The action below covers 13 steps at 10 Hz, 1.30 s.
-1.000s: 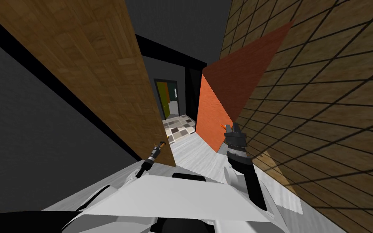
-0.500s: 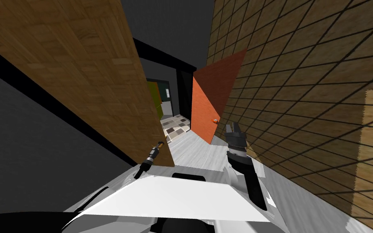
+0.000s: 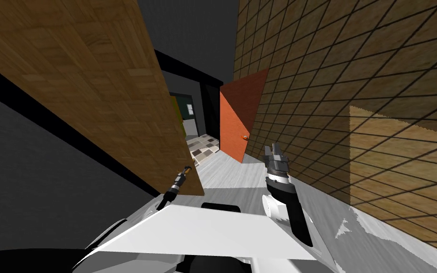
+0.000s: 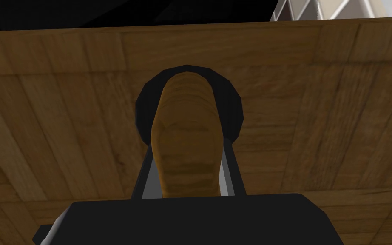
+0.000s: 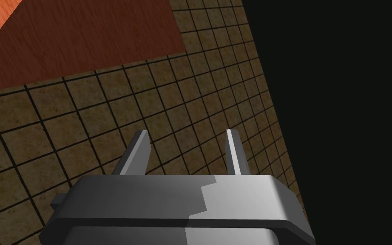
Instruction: Pull the door open
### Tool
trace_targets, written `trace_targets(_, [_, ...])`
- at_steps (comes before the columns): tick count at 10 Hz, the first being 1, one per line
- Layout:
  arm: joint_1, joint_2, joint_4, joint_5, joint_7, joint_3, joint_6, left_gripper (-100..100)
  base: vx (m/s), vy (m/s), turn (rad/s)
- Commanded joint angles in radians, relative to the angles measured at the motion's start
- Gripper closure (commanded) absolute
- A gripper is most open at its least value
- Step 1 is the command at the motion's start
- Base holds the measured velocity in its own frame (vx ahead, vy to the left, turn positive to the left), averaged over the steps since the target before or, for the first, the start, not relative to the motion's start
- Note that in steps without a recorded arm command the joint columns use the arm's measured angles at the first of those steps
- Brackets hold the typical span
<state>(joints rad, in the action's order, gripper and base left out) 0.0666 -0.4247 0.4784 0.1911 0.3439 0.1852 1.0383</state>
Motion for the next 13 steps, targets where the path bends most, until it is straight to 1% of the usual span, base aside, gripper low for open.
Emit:
trace_targets(1, [0.000,0.000,0.000,0.000,0.000,0.000,0.000,100,-0.084,0.017,-0.034])
trace_targets(2, [0.000,0.003,-0.003,0.000,-0.002,-0.002,-0.004,100,-0.127,0.025,-0.133])
trace_targets(5, [0.007,0.005,-0.014,0.002,-0.005,-0.012,-0.004,100,-0.223,0.060,-0.188])
trace_targets(10, [0.022,0.008,-0.037,0.006,-0.012,-0.033,-0.004,100,-0.202,0.084,-0.224])
trace_targets(13, [0.029,0.010,-0.046,0.007,-0.015,-0.042,-0.004,100,-0.196,0.070,-0.157])
